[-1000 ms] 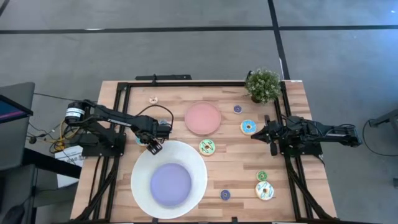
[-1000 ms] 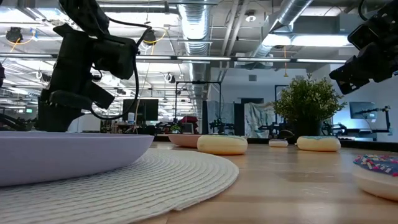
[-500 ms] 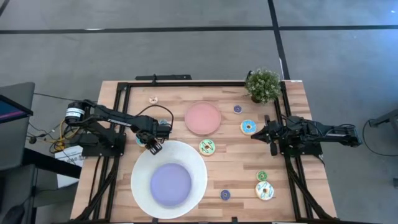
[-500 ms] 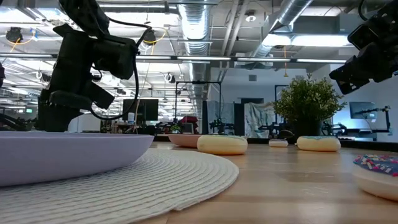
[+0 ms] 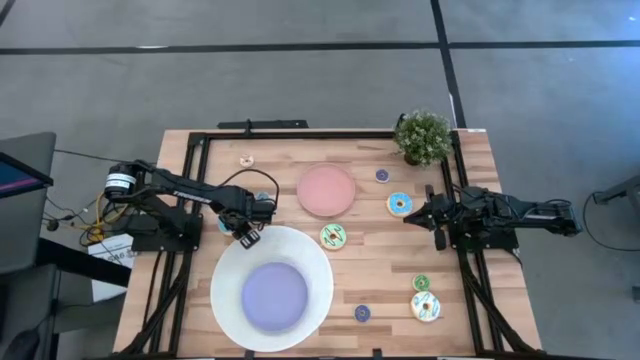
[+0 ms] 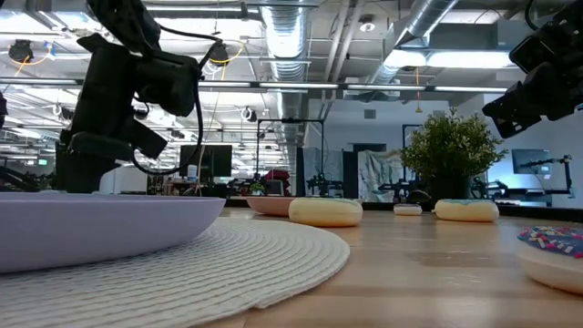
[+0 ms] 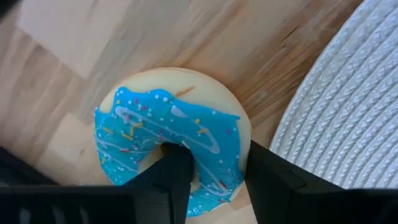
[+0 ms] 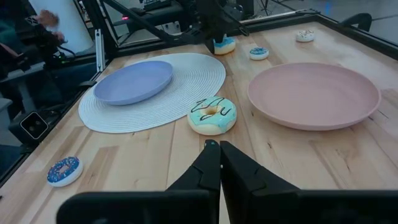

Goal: Pick & Place donuts
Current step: Put the large left blue donut on the purple plate

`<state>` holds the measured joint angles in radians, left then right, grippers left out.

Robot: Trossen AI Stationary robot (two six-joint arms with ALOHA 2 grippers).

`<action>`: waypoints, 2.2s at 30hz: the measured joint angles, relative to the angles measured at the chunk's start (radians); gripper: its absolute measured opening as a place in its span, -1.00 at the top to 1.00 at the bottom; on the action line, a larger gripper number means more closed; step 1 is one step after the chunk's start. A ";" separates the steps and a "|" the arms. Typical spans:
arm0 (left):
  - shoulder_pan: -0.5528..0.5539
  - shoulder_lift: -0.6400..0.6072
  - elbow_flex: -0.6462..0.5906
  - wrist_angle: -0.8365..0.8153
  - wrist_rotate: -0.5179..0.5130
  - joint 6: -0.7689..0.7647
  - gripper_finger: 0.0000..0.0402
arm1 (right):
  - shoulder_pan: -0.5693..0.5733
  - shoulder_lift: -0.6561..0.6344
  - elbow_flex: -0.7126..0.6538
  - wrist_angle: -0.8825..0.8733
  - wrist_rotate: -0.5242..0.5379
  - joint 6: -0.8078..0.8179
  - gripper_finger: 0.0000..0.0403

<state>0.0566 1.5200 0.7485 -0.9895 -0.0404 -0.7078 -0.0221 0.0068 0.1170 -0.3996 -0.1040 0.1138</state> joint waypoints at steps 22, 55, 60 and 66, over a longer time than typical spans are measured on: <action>-0.472 -0.001 0.425 0.132 -0.144 -0.127 0.38 | 0.000 0.000 0.000 0.000 0.000 0.000 1.00; -0.737 0.366 0.553 0.105 -0.007 -0.379 0.38 | 0.000 0.000 0.000 0.000 0.000 0.000 1.00; -0.737 0.365 0.553 0.104 0.008 -0.375 0.38 | 0.000 0.000 0.000 0.000 0.000 0.000 1.00; -0.737 0.365 0.553 0.078 0.036 -0.374 0.38 | 0.000 0.000 0.000 0.000 0.000 0.000 1.00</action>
<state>-0.6807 1.8851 1.3014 -0.9116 -0.0040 -1.0821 -0.0223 0.0071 0.1169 -0.3996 -0.1040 0.1137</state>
